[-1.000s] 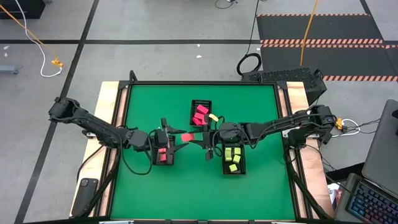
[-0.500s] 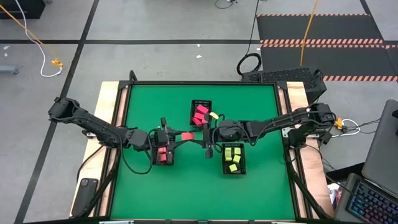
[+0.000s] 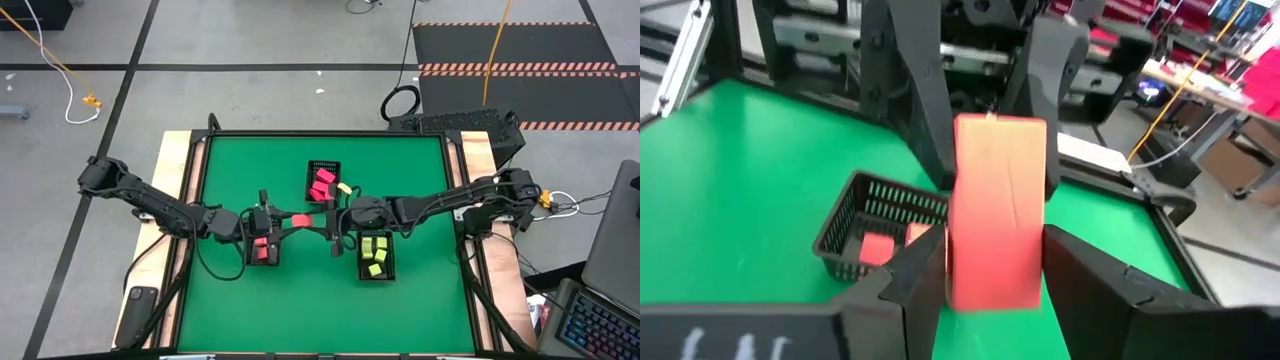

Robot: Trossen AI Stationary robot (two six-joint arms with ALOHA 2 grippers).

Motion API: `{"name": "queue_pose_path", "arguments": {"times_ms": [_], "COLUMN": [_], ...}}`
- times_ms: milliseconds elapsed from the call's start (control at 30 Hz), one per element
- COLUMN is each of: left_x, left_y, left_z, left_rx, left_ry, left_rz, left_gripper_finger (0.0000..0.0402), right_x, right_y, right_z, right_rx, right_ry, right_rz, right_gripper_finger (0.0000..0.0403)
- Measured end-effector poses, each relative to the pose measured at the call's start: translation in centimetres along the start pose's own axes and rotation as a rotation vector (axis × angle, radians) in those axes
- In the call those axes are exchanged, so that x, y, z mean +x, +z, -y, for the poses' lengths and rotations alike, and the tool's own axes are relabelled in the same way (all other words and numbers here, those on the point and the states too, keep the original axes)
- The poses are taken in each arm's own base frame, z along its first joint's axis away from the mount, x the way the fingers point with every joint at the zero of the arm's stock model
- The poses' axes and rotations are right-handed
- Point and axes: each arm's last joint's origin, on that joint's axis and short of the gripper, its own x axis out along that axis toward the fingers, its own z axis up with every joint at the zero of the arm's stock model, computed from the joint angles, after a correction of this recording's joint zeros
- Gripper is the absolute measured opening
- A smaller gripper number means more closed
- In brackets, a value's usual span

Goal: Sort & place blocks by color
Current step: Put the orange block into the bottom left black bin

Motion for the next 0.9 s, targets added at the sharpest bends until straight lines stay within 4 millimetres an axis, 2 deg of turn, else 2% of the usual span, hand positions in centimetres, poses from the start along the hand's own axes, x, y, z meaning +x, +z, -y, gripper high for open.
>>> {"name": "queue_pose_path", "arguments": {"times_ms": [633, 900], "left_x": [-0.2, -0.8], "left_y": [-0.4, -1.3], "left_z": [-0.3, -0.5], "left_rx": [-0.026, -0.111], "left_ry": [0.066, 0.074], "left_rz": [-0.059, -0.173], "left_gripper_finger": [0.0137, 0.0134], "right_x": [-0.3, -0.7], "right_y": [-1.9, -3.0], "right_z": [-1.1, -1.4], "right_rx": [0.072, 0.076], "right_ry": [0.063, 0.083], "right_rz": [-0.210, -0.335], "right_gripper_finger": [0.0160, 0.0160]}}
